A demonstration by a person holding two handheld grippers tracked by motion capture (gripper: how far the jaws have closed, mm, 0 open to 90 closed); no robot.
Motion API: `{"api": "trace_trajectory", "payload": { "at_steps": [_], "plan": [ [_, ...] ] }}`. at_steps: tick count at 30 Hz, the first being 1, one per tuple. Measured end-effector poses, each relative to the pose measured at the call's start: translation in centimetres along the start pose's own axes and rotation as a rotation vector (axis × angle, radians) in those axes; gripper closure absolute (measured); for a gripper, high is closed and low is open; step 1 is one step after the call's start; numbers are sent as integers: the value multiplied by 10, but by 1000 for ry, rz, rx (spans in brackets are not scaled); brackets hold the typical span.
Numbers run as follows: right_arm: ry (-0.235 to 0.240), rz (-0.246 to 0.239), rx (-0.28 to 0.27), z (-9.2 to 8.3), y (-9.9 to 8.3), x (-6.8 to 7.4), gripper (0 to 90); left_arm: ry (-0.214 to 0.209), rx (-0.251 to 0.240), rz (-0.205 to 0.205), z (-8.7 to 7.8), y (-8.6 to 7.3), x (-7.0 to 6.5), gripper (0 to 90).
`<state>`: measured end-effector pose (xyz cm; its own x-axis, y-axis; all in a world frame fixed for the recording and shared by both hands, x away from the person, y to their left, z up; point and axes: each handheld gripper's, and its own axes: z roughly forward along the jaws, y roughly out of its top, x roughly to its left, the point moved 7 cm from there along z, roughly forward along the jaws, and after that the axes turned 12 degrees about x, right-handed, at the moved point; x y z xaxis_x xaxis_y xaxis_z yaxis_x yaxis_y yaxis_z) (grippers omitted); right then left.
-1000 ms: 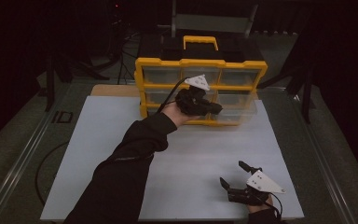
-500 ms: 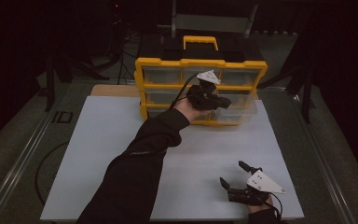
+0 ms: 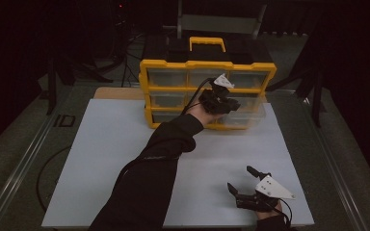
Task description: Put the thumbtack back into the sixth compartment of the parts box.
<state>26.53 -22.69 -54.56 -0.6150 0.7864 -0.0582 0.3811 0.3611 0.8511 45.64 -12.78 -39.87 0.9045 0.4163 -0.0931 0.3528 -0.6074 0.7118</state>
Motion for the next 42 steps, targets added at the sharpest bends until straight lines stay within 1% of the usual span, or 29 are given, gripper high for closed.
{"api": "trace_trajectory", "payload": {
  "at_steps": [2, 4, 5, 7, 9, 10, 11, 12, 14, 15, 16, 17, 18, 20, 22, 23, 24, 25, 27, 28, 30, 31, 32, 33, 34, 38, 39, 40, 42],
  "plan": [
    [1, 5, -1, 0, 0, 0, 96, -3, -6, -9, -2, -1, 2, 644],
    [-1, 4, 1, 0, 0, 1, 96, 0, -16, -16, -5, -2, 3, 594],
    [-1, 4, 0, 0, 0, 1, 96, -5, -22, -19, -7, -3, 3, 591],
    [-2, 2, -1, 0, 1, 1, 96, -17, -26, -21, -11, -5, 2, 535],
    [-2, 2, -1, 0, 0, 0, 96, -15, -30, -15, -14, -7, 1, 504],
    [-2, 4, 1, 0, 0, 0, 96, -29, -34, -13, -16, -9, 0, 491],
    [-2, 0, 2, 0, 0, 0, 96, -23, -38, -11, -18, -11, -1, 485],
    [-3, -1, 3, 0, 0, 0, 96, -27, -42, -12, -21, -13, -1, 465],
    [-4, 4, 1, 0, 0, 0, 96, -33, -45, -9, -22, -15, -2, 455],
    [-5, 4, 1, 0, 0, 0, 96, -39, -39, -12, -24, -21, -3, 455],
    [-7, -1, 2, 0, 0, 0, 96, -50, -32, -8, -25, -24, -4, 426],
    [-7, 0, 3, 0, 0, 0, 96, -47, -22, -2, -25, -28, -6, 406],
    [-7, -1, 3, 0, 0, 0, 96, -52, -18, 0, -26, -33, -7, 390],
    [-8, -1, 4, 0, 0, 0, 96, -56, -14, -9, -28, -41, -8, 365],
    [-8, 1, 5, 0, 0, 0, 96, -65, -14, -10, -29, -48, -9, 337],
    [-9, -3, 5, 0, 0, 0, 96, -65, -7, -11, -30, -53, -10, 309],
    [-8, -2, 5, 0, 0, 0, 96, -76, -4, -10, -31, -58, -11, 303],
    [-8, -1, 6, 0, 0, 0, 96, -64, -1, -10, -32, -64, -10, 294],
    [-11, -3, 5, 0, 0, 0, 96, -79, -3, -15, -35, -73, -11, 279],
    [-10, -2, 5, 0, 0, 0, 95, -67, -2, -15, -36, -78, -11, 272],
    [-11, -6, 6, 0, 0, 0, 96, -79, 0, -16, -39, -89, -13, 258],
    [-11, -6, 6, 1, 0, 0, 95, -65, 10, -12, -41, -97, -13, 241],
    [-10, -7, 7, 1, 0, 1, 96, -69, 10, -10, -42, -101, -14, 227],
    [-10, -5, 9, 1, 0, 1, 95, -73, 12, -14, -44, -106, -14, 226],
    [-11, -6, 9, 1, 0, 1, 96, -67, 15, -17, -45, -114, -14, 204],
    [-10, -7, 10, 1, 0, 2, 95, -82, 28, -32, -50, -137, -17, 171],
    [-10, -7, 9, 1, 0, 2, 95, -72, 37, -32, -51, -143, -16, 161],
    [-10, -7, 10, 1, 0, 2, 96, -78, 37, -28, -52, -149, -17, 156],
    [-11, -6, 9, 1, 0, 2, 96, -69, 37, -39, -55, -158, -17, 152]
  ]
}}
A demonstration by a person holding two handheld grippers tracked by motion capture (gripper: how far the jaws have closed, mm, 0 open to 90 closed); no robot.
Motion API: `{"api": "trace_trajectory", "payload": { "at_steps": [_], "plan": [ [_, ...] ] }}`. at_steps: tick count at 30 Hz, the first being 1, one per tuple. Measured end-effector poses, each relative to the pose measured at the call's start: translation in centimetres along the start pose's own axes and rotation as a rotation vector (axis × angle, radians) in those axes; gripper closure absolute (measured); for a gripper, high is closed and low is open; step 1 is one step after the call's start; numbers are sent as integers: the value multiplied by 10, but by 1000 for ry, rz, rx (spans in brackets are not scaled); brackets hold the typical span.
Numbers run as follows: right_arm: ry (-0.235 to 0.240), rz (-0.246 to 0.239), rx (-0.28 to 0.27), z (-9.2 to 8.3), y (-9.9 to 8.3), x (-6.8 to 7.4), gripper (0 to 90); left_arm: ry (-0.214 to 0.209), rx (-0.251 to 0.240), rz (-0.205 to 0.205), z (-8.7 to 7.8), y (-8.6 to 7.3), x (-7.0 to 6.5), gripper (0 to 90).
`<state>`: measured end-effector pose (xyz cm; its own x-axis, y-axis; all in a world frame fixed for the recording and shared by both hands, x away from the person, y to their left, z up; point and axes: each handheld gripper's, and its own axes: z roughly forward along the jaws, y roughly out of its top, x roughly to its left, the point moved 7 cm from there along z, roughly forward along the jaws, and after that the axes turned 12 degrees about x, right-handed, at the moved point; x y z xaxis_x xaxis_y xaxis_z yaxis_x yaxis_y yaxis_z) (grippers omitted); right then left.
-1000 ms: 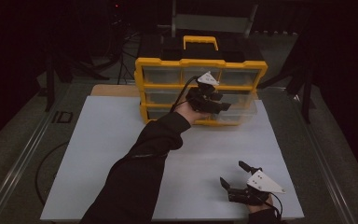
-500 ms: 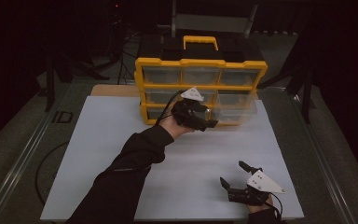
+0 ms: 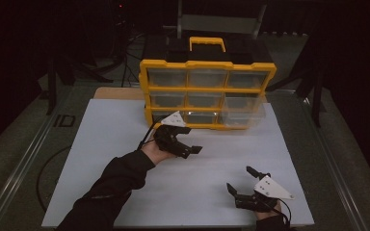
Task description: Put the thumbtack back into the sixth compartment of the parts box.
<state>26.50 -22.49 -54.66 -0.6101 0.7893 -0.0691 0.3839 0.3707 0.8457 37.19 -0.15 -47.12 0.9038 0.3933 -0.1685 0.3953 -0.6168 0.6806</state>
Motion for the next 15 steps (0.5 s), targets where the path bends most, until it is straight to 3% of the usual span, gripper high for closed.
{"api": "trace_trajectory", "payload": {
  "at_steps": [15],
  "plan": [
    [0, -4, 7, 1, -1, 0, 96, -28, -45, -13, -31, -72, -13, 75]
  ]
}}
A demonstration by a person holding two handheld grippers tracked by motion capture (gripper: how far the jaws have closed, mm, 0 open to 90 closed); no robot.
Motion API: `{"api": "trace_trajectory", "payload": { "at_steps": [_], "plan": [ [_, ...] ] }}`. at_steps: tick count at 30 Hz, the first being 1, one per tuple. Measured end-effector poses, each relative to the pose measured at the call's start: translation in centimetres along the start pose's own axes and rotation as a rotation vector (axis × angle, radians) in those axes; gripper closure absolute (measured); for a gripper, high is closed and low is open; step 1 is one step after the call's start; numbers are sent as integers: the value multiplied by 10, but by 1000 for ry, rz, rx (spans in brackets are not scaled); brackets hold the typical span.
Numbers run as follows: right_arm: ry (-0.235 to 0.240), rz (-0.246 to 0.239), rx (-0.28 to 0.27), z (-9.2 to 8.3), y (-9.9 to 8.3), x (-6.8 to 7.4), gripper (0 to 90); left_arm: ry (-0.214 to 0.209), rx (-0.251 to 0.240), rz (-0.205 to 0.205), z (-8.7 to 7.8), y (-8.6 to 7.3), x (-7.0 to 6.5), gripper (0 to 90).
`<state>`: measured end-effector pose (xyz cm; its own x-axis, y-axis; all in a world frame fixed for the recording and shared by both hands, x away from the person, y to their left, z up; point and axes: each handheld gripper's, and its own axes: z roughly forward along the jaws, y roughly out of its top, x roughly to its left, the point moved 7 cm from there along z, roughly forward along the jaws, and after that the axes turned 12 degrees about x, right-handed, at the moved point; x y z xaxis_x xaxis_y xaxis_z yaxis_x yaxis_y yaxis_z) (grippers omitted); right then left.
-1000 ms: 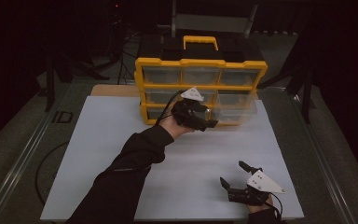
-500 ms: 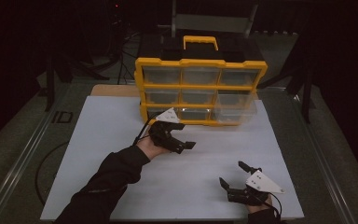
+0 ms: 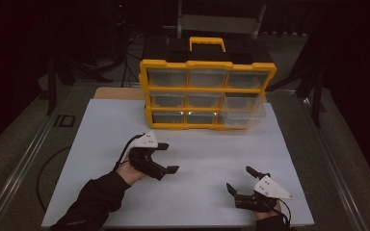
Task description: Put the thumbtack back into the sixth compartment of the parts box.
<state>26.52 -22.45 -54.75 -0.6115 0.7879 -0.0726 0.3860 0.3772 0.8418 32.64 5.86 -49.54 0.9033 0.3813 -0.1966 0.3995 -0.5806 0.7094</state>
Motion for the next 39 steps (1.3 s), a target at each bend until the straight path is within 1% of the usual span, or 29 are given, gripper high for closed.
{"api": "trace_trajectory", "payload": {
  "at_steps": [2, 5, 6, 7, 8, 9, 10, 12, 15, 17, 20, 23, 24, 25, 26, 30, 35, 39],
  "plan": [
    [1, -1, -1, 0, 0, 0, 96, -3, -2, -3, -4, -8, -2, 68],
    [-1, -2, -1, 0, 0, 0, 96, 7, -8, -15, -10, -21, -4, 63],
    [-1, -2, -1, 0, 0, 0, 96, 7, -8, -15, -10, -21, -4, 50],
    [-1, -2, -1, 0, 0, 0, 96, 11, -9, -27, -14, -32, -5, 50],
    [-1, -2, -1, 0, 0, 0, 96, 0, -12, -35, -17, -36, -5, 27],
    [-2, -2, -1, 0, 0, 1, 96, 1, -14, -37, -19, -40, -6, 27],
    [-2, -2, 0, 0, 0, 1, 96, 14, -13, -34, -21, -44, -6, 27],
    [-3, -3, 1, 0, 0, 1, 96, 20, -33, -39, -27, -52, -8, 20],
    [-3, -3, 1, 0, 0, 0, 96, 44, -55, -43, -38, -62, -9, 20],
    [-3, -3, 1, 0, 0, 0, 96, 63, -60, -44, -45, -70, -8, 20],
    [-2, -4, 3, 1, 0, 1, 96, 91, -92, -59, -56, -83, -4, 19],
    [-1, -4, 5, 1, 0, 2, 96, 124, -103, -88, -64, -96, 3, 14],
    [-2, -5, 5, 1, 0, 2, 96, 141, -104, -97, -65, -100, 5, 14],
    [-1, -5, 6, 1, 0, 2, 96, 152, -113, -104, -67, -104, 7, 14],
    [-2, -7, 7, 1, 0, 2, 96, 154, -118, -110, -69, -107, 9, 14],
    [-3, -7, 7, 1, 0, 2, 96, 186, -124, -136, -71, -122, 17, 10],
    [-4, -5, 8, 1, -1, 1, 96, 192, -145, -167, -73, -131, 21, 10],
    [-3, -8, 6, 1, -1, 1, 96, 189, -147, -176, -71, -135, 22, 10]
  ]
}}
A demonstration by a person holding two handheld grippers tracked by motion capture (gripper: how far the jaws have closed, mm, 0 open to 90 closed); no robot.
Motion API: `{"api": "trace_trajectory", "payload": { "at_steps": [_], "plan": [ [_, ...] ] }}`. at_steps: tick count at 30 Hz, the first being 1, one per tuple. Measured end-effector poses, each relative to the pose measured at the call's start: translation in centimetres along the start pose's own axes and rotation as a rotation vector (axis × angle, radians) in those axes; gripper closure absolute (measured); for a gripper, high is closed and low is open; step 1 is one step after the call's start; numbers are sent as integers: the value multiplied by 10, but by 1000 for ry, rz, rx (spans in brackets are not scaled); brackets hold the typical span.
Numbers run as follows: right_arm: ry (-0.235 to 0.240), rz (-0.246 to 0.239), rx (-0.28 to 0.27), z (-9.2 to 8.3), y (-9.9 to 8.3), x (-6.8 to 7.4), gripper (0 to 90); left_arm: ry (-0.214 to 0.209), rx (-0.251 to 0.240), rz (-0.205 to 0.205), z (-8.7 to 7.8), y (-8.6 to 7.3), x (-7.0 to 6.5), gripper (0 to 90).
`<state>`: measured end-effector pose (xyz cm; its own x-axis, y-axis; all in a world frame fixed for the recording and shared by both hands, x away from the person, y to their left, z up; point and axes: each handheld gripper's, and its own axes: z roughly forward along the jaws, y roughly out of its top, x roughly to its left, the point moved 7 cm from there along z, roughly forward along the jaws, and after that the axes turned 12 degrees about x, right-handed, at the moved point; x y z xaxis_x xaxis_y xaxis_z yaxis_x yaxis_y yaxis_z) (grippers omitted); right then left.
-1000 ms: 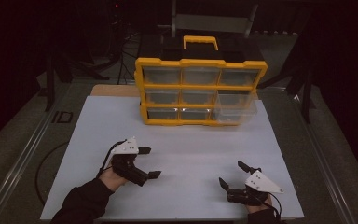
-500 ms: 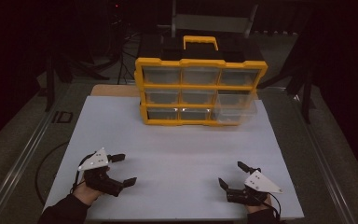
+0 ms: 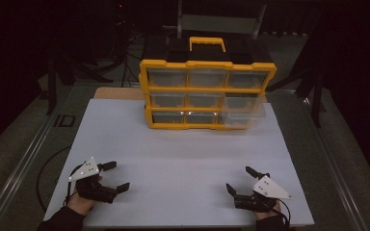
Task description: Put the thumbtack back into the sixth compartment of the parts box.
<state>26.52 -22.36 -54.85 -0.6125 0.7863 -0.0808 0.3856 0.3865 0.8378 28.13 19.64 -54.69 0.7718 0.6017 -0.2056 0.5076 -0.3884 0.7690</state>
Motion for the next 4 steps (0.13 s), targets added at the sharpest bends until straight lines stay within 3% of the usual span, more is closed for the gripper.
{"api": "trace_trajectory", "payload": {
  "at_steps": [4],
  "plan": [
    [-1, -2, -2, 0, 0, 0, 96, -4, -6, -1, 1, -1, -1, 10]
  ]
}}
